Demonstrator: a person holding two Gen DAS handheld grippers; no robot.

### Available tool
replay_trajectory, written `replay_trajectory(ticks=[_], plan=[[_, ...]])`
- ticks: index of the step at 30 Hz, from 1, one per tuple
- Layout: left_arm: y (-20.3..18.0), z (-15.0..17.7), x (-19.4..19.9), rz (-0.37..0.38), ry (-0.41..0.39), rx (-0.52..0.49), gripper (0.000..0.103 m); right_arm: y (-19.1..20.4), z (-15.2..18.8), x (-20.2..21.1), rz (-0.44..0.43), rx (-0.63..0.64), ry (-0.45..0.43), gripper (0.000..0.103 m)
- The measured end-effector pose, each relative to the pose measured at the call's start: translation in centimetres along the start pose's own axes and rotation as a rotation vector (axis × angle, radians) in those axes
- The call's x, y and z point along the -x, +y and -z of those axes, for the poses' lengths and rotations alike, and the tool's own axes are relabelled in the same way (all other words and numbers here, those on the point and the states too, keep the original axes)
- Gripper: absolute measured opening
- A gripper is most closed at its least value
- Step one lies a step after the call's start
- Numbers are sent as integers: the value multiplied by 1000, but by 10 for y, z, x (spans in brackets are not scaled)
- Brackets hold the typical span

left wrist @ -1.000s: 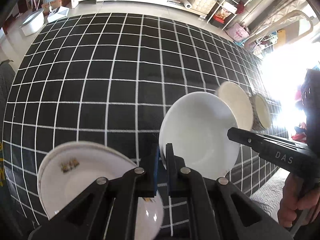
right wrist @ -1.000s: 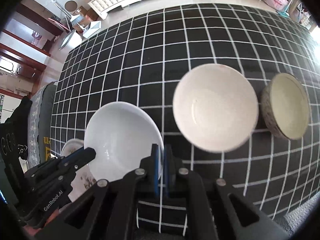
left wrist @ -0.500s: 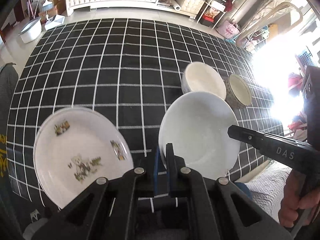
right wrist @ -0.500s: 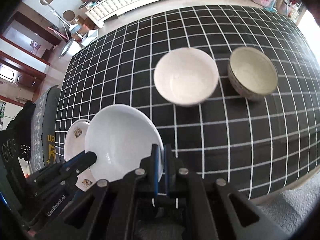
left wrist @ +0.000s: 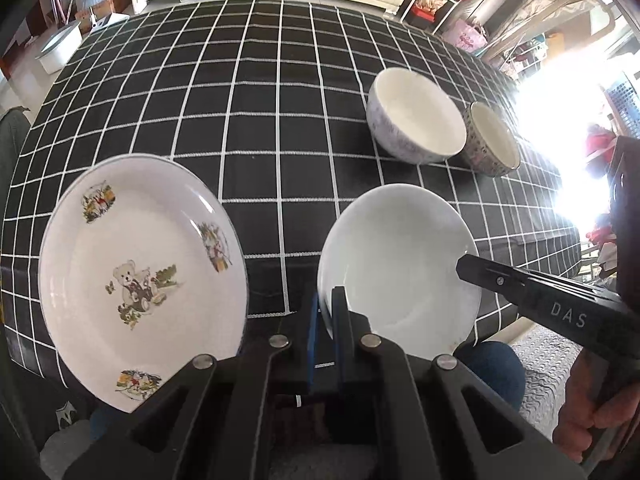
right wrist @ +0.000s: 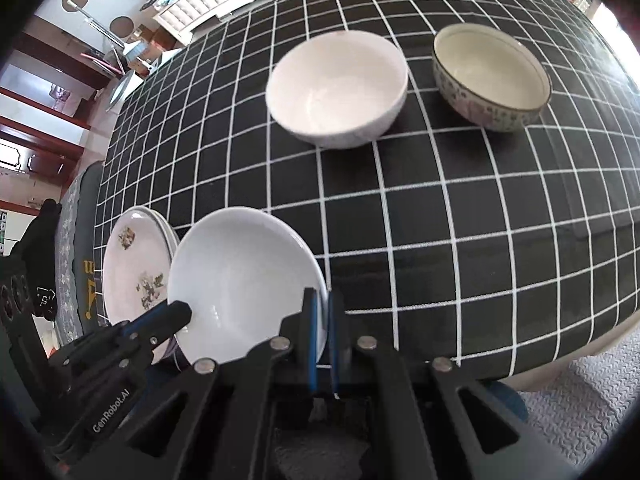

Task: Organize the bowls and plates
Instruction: 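Lower the white bowl onto the table beside the plates and open the left gripper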

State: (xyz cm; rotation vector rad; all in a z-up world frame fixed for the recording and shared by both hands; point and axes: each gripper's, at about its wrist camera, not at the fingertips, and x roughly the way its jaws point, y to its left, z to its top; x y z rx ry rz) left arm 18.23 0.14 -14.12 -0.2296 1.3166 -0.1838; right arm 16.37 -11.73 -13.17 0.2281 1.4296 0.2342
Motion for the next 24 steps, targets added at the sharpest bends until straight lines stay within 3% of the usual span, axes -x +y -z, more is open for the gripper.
replay_trajectory(ticks=[16,24], plan=[[-1,-5,-27,-15,13,5,5,-16,3,-20,-10,-8,11,8],[2,-4,-29,-2,19,7,5,-6,6,-15,49,55,-28,8]])
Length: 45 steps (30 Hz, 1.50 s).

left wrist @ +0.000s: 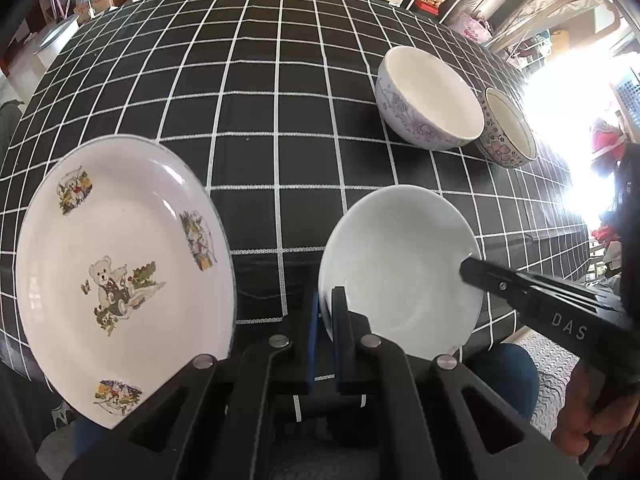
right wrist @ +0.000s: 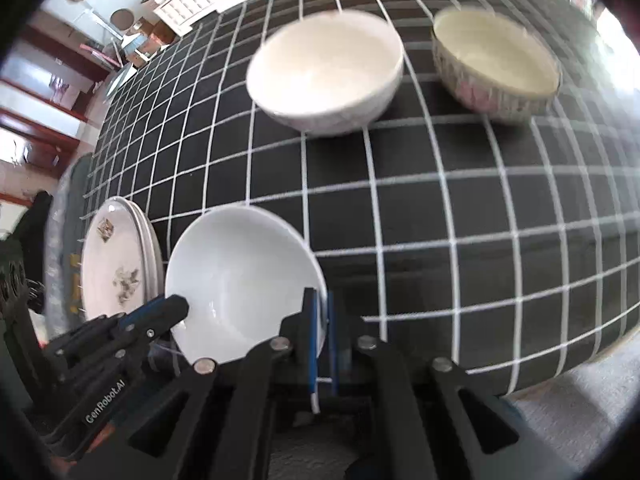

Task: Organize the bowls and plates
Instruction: 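Lower the white bowl onto the table beside the plates and open the left gripper, then grasp the rim of the cream speckled bowl with the left gripper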

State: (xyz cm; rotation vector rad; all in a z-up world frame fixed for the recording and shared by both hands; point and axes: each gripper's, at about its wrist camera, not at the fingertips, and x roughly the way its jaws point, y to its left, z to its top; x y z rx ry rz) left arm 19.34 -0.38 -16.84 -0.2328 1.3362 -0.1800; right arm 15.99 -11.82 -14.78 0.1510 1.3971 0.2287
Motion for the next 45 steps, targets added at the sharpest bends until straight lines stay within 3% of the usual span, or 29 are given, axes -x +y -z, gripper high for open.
replay_trajectory(ticks=[8,12,14,16,22,27,33,38,45], plan=[[5,2,18,-6,-51,29,5,1,-3,23,75,38,-71,10],[8,1,36,7,-79,31,5,4,-1,46,112,84,-124,55],[6,0,48,9,-102,19,10,7,1,63,129,110,-184,65],[3,-2,60,8,-129,3,21,11,2,80,136,129,-228,71],[-12,-8,101,22,-211,-47,37,16,1,116,102,137,-291,74],[-29,-17,124,7,-253,-109,40,18,-4,130,88,135,-296,76],[-41,-38,128,13,-239,-133,40,8,-22,134,38,81,-258,76],[-45,-63,120,41,-198,-122,40,-12,-41,125,-70,-36,-188,76],[-53,-96,94,56,-148,-116,40,-22,-69,112,-84,-58,-162,76]])
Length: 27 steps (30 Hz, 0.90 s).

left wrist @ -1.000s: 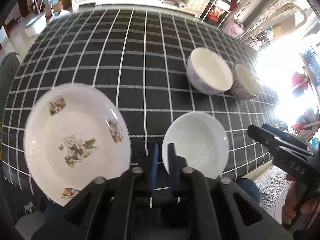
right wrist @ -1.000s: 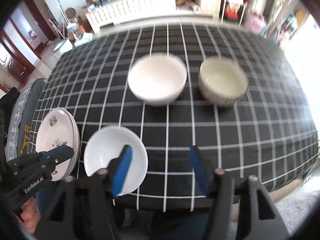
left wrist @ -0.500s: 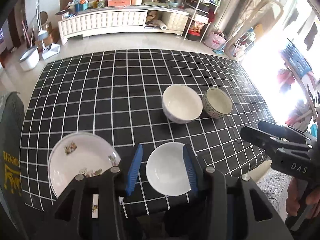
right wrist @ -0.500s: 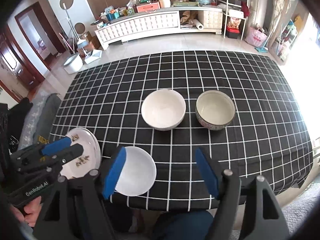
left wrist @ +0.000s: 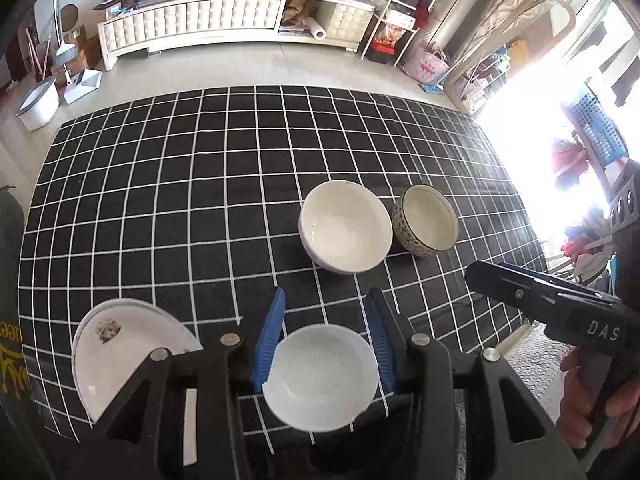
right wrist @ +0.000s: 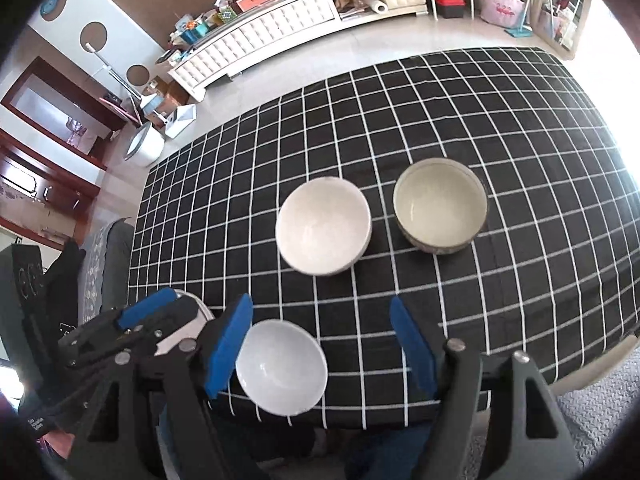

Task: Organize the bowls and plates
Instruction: 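Grasp the rim of the cream speckled bowl with the left gripper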

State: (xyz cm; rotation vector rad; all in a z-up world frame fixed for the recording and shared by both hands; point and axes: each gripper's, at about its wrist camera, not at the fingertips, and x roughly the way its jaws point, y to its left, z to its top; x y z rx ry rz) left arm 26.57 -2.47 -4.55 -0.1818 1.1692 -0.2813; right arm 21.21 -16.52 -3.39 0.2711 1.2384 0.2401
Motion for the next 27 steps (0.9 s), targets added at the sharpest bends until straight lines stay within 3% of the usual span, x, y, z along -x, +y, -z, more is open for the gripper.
replay_trajectory(ticks=[8,11,13,23,27], plan=[[6,-27,-40,76,60,64,39,-13,-25,-37,-44,-19,73,76],[12,-36,-58,112,100,98,34,-22,-35,-53,-65,-51,113,67],[16,-42,-71,112,125,111,30,-28,-43,-63,-64,-65,129,59],[27,-62,-114,87,185,120,28,-39,-57,-100,-32,-61,181,54],[29,-64,-128,79,197,111,23,-42,-58,-111,-35,-62,199,45]])
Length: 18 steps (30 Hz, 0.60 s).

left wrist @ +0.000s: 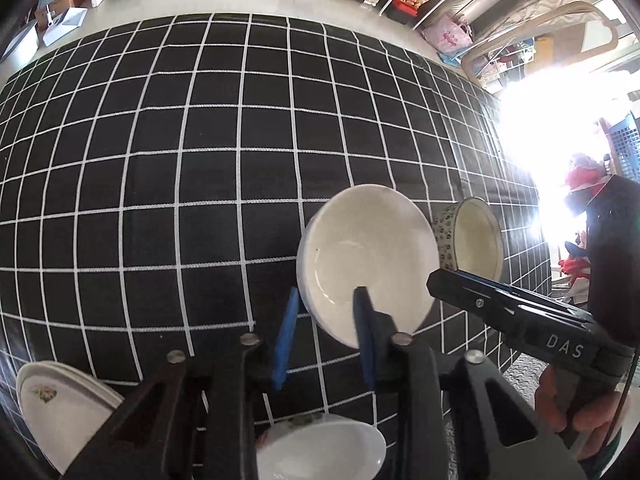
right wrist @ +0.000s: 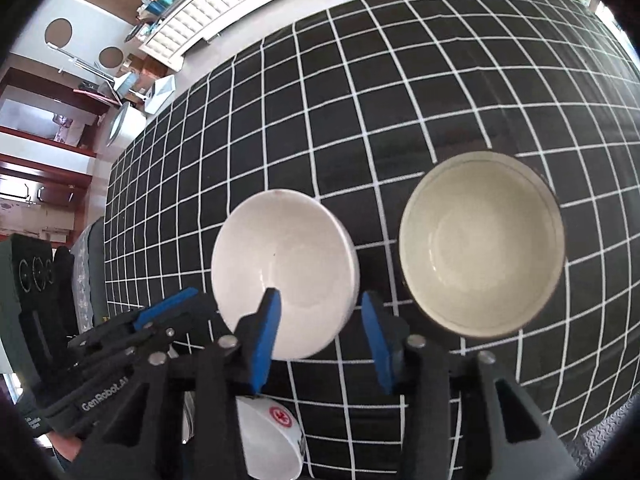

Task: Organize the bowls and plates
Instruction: 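Grasp the rim of the cream speckled bowl with the left gripper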

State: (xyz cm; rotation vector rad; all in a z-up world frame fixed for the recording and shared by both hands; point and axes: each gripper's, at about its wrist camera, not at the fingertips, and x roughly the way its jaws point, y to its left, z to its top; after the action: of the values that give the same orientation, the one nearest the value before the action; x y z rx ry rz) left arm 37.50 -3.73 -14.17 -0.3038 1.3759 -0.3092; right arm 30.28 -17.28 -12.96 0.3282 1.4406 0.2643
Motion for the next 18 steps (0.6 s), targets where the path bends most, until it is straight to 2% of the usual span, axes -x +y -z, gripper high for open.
replay_trajectory(ticks=[2,4,8,11,13,18], plan=[[-1,-1,-4,-8,2,-11,22,0,-1,-3,16,18,-1,42],[0,-2,-10,-9,8,-17,20,-1,-1,-4,25,23,0,34],[2,-3,-18,-12,19,-19,20,-7,-2,-8,37,25,9,28],[2,-1,-22,-31,17,-24,16,-12,-3,-9,51,25,11,19],[5,-3,-23,-45,11,-28,9,-14,-2,-9,71,35,3,11],[9,-3,-24,-50,6,-47,8,-21,-2,-8,55,28,-5,11]])
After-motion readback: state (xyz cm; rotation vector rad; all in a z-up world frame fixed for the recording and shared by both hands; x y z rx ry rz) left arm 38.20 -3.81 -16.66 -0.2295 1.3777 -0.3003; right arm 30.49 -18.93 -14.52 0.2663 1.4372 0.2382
